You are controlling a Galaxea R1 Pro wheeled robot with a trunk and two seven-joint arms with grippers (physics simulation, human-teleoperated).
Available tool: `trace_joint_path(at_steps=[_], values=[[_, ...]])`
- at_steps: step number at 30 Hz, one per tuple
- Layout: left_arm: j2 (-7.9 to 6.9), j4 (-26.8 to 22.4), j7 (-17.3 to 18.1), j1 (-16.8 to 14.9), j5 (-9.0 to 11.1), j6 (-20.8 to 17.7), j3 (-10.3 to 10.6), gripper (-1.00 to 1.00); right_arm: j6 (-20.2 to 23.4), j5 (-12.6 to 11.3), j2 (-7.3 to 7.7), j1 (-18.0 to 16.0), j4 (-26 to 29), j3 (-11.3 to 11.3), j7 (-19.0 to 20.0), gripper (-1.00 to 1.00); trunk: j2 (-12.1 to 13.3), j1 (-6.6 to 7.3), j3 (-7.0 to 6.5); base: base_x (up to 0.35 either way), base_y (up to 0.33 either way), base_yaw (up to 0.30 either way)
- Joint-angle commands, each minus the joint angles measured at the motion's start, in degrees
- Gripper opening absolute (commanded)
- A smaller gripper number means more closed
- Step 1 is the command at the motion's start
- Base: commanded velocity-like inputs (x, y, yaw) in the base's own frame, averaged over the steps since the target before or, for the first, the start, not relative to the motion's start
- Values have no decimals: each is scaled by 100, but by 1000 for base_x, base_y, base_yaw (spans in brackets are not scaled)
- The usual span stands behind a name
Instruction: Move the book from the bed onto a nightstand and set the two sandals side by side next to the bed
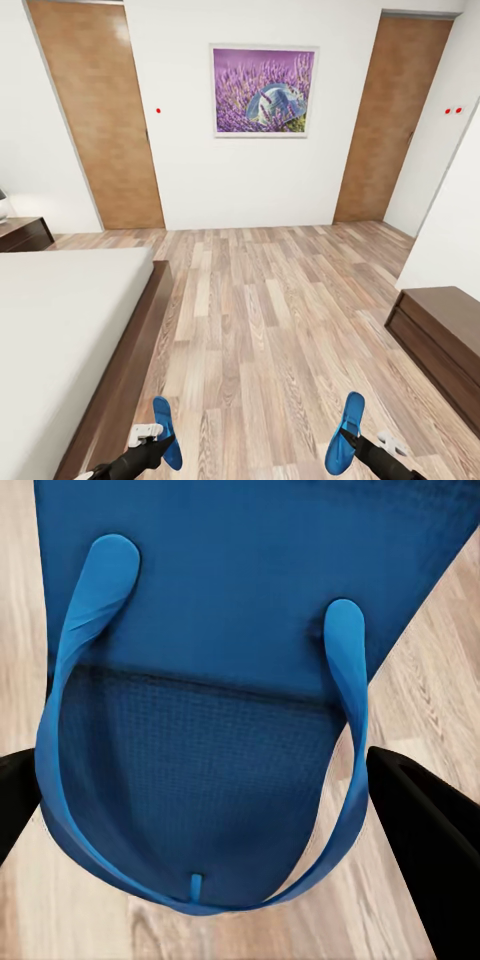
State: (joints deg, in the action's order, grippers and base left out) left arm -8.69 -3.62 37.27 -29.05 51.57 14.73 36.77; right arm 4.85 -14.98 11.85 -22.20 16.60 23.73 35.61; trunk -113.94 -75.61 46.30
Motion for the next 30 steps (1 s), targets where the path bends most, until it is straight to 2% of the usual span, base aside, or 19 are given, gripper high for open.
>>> trace_joint_path(at_steps=[1, 30], values=[[-1, 2, 7, -4, 29, 39, 47, -100, 52, -57, 0, -3, 1, 20, 25, -100, -2, -3, 5, 324, 0, 0], [-1, 2, 15, -4, 33, 39, 50, -100, 43, -66, -8, -3, -2, 21, 14, -100, -2, -3, 5, 323, 0, 0]])
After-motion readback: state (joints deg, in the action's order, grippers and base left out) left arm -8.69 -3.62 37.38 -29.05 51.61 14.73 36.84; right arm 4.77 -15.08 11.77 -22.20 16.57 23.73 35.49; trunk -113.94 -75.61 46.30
